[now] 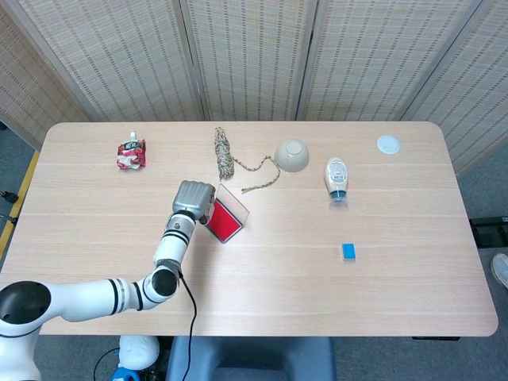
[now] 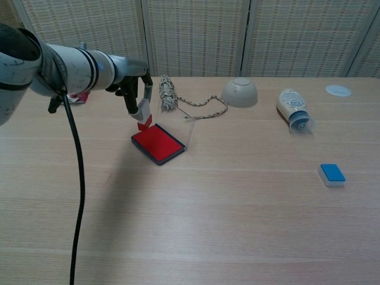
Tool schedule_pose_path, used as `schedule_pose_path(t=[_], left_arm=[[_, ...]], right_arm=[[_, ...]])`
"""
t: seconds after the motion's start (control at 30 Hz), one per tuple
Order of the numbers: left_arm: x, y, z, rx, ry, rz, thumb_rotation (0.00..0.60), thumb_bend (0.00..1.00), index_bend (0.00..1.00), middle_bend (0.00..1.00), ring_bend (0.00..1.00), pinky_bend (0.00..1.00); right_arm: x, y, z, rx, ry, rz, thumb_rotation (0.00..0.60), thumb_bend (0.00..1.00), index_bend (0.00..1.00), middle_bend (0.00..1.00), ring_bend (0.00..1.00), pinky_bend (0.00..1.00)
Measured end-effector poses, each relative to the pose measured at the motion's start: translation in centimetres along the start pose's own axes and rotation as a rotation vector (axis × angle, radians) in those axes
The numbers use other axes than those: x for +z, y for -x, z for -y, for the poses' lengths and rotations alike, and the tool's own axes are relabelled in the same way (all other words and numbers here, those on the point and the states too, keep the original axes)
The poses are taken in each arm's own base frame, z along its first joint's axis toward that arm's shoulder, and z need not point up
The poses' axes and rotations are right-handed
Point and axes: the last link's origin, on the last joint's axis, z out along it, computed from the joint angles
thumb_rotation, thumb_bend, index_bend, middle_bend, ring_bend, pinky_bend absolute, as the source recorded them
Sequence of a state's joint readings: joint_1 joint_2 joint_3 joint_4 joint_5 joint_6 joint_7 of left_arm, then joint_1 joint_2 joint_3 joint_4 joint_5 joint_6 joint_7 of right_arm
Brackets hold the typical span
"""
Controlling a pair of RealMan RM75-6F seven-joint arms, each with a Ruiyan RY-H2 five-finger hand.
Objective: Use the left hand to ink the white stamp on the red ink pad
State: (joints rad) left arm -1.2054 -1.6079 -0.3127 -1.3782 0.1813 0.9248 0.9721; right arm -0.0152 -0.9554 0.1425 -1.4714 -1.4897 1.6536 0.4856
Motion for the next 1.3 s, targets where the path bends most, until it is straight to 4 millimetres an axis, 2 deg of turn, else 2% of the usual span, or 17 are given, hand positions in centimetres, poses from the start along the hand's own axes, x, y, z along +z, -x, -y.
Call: schedule_pose_path(t=[0.53,1.3], left_arm=[[1.6,1.9,-1.7,0.024,0.004,0.034,0.600,0.40,0.72,1.00,0.85,0.89],[2.9,3.3,-1.8,0.021,0.003,0.071,0.600,0.40,0.72,1.00,0.85,0.89]], right_arm=[[-0.2,-0.5,-0.4,0.025,-0.014,0.000,0.600,0.26,0.00,0.00,0.00,0.00],[-0.3,-0.7,-0.6,0.027,-0.012,-0.003,0.600,0.26,0.00,0.00,0.00,0.00]])
